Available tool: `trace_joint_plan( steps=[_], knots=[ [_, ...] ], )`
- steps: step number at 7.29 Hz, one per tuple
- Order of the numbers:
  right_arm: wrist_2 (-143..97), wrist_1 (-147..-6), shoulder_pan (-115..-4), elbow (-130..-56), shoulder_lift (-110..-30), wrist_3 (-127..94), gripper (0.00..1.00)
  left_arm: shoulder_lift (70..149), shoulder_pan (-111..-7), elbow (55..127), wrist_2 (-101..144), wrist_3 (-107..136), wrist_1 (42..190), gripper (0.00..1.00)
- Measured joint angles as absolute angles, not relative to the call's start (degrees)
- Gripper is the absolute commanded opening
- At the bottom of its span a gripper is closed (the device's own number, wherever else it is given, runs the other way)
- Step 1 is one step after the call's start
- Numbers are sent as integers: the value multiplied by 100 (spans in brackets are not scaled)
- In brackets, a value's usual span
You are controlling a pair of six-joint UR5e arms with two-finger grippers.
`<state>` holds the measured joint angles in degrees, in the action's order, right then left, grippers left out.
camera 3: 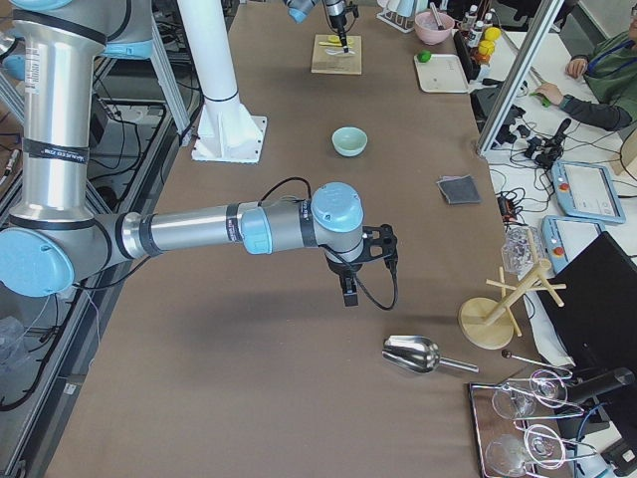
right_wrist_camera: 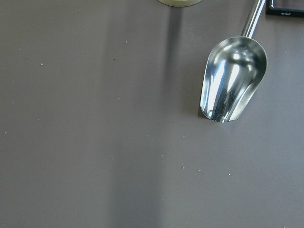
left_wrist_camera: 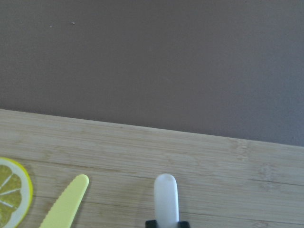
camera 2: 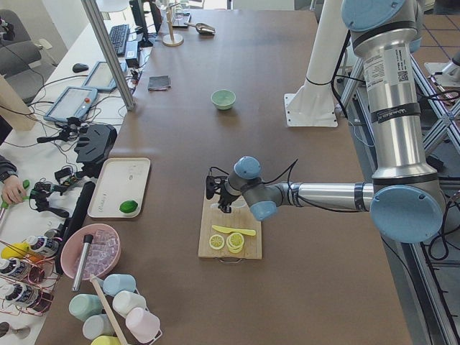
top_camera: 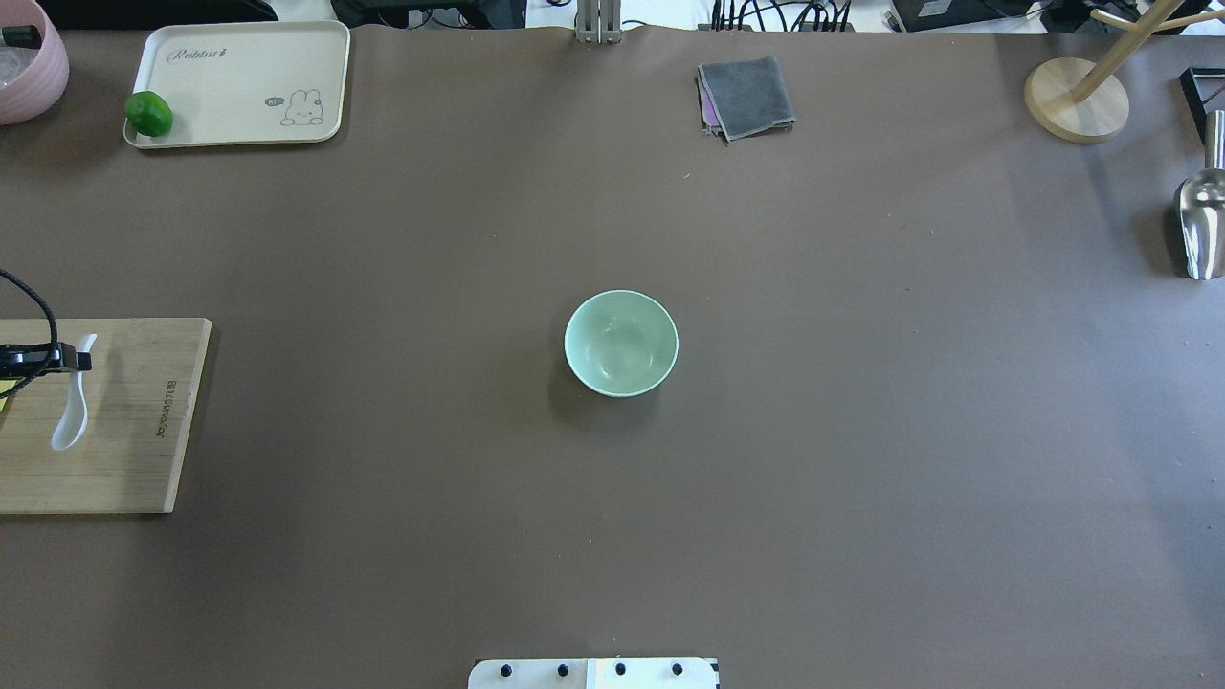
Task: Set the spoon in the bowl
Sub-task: 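Lower the left gripper onto the white spoon on the cutting board and grasp it, then lift the white spoon with the left gripper and carry it to the bowl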
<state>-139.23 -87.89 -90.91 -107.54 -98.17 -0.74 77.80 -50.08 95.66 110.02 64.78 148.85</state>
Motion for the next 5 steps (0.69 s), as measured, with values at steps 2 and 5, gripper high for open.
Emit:
trace_joint_plan(
  steps=[2,5],
  knots=[
    [-13920,-8789,-9150,-10751,-9863,-56,100,8248,-4953,9862,11024,7270,14855,0],
    [-13913,-8789,-9174,-10711,-10179,1,100,9815,-4124,9885,10573,9201,14719,0]
  ],
)
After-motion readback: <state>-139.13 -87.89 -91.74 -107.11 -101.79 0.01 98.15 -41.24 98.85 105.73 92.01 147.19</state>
